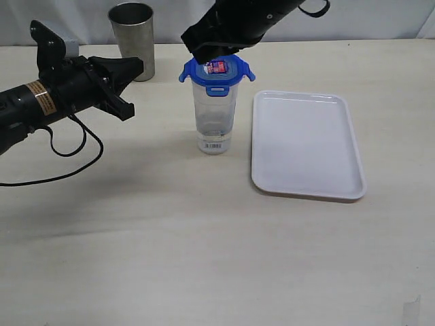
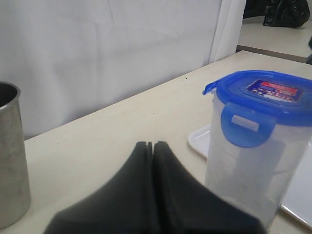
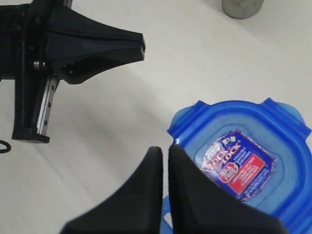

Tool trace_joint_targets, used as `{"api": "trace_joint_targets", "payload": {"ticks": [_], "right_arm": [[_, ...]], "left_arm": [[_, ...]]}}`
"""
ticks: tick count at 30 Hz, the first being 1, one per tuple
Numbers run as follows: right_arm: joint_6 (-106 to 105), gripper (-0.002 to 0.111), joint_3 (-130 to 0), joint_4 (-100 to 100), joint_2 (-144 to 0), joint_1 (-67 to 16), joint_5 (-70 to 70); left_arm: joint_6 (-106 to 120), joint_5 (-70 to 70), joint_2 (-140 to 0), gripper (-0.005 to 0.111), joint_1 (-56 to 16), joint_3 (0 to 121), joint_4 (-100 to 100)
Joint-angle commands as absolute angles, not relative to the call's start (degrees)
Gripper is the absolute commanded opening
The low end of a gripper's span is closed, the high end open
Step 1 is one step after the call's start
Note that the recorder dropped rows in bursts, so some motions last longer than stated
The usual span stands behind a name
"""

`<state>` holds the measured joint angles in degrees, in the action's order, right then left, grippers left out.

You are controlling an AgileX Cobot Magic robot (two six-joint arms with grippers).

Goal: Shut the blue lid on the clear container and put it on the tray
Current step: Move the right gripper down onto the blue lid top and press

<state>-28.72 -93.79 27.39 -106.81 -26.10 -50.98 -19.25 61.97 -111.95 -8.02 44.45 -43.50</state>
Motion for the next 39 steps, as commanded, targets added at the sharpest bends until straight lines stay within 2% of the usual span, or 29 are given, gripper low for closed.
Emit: {"api": "trace_joint_targets", "payload": {"ticks": [1,30,39], "right_arm": [[-27.20,0.005,-93.94,23.20,-107.65,-26.14,-49.35],[-27.07,0.005,-93.94,19.86,-111.28,-26.14,-49.37],[-28.22,0.005,-93.94,20.01,-108.87,-26.14,-42.21]], "left_arm": [[-19.31,62.01,-112.10,0.000,-8.02,44.75,-43.92],[-19.43,62.93,-112.10,0.000,-8.02,44.75,-44.32],[-19.43,62.93,-112.10,0.000,-8.02,44.75,-44.32]]}}
